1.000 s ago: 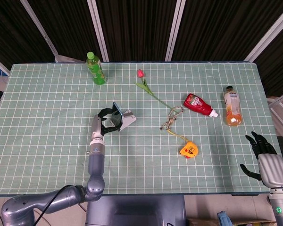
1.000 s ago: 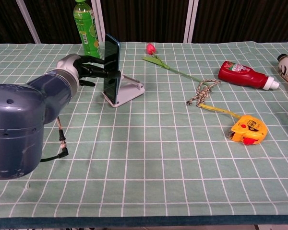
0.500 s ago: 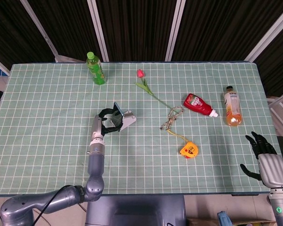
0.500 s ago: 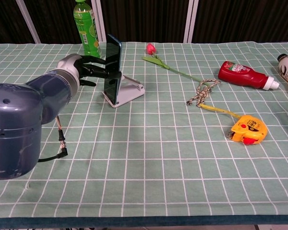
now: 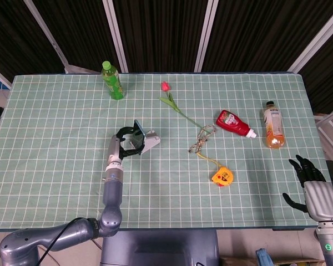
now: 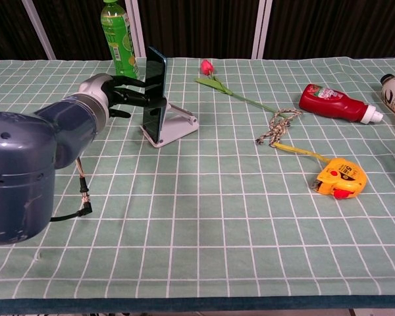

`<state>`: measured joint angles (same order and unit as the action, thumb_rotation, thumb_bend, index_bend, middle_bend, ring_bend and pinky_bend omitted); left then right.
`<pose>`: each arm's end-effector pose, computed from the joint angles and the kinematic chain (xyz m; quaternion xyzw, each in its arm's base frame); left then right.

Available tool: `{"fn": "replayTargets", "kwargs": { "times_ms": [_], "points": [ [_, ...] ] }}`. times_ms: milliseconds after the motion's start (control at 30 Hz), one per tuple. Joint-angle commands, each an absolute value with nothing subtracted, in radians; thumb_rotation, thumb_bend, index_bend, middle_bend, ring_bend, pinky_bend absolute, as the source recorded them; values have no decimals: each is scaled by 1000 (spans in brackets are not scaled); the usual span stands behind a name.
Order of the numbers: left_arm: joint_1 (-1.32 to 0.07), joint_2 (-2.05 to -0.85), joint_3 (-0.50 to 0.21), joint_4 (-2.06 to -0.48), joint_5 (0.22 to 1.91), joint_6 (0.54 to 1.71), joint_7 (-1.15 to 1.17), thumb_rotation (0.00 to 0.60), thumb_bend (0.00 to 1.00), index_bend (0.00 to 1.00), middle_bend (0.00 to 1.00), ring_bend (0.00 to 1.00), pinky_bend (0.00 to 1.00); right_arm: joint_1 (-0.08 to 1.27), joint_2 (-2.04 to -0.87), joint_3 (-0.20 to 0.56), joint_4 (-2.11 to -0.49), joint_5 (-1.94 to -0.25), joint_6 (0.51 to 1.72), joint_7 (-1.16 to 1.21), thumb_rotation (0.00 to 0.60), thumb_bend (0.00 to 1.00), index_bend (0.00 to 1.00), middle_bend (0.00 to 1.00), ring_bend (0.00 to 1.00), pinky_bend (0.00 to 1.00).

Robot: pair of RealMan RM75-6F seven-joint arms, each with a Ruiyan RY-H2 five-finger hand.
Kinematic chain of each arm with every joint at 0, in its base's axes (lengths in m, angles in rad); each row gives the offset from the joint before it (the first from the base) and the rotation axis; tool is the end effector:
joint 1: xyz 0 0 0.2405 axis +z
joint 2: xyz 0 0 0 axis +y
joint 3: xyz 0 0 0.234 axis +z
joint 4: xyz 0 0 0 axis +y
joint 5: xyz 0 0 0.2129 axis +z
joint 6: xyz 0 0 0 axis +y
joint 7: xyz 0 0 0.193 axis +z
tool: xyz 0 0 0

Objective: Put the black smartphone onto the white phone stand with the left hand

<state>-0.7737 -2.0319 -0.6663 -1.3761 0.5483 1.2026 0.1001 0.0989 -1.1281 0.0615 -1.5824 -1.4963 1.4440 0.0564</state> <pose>-0.0797 0.3947 -0.0772 -0.2769 -0.7403 -0.5035 0.3489 -0.2965 -0.2356 0.1421 0.5926 -0.4040 0.3954 0.5738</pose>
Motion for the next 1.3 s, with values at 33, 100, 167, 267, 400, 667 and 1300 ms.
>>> {"fn": "replayTargets", "kwargs": {
  "times_ms": [33,100,167,267,400,667,1300],
  "points": [
    [-773,-2031,-666,-1377,547,1202,102,600,256,245,261,74,166,99,-1128,61,-1582,-1496,1444,56,600,343,122,25,0,186],
    [-773,-2030,-665,-1377,547,1201,102,600,256,237,251,68,163,99,-1128,61,-1582,-1496,1444,56,600,343,122,25,0,186],
    [-773,-2028,-664,-1379,548,1200,103,600,256,225,236,61,156,99,-1128,61,-1582,-1497,1444,57,600,343,121,25,0,186],
    [-774,-2026,-663,-1381,550,1199,103,600,257,203,208,50,143,99,-1128,61,-1582,-1497,1444,56,600,343,122,25,0,186],
    [-774,-2023,-663,-1383,547,1195,105,600,256,181,168,40,135,99,-1128,61,-1582,-1497,1444,56,600,343,121,25,0,186],
    [-773,-2015,-652,-1389,547,1184,111,600,257,175,162,30,123,99,-1128,61,-1582,-1497,1445,56,600,343,122,25,0,186],
    [-746,-1975,-611,-1465,570,1186,122,600,257,103,52,0,43,99,-1129,61,-1582,-1497,1445,56,600,343,122,25,0,186]
  ]
}}
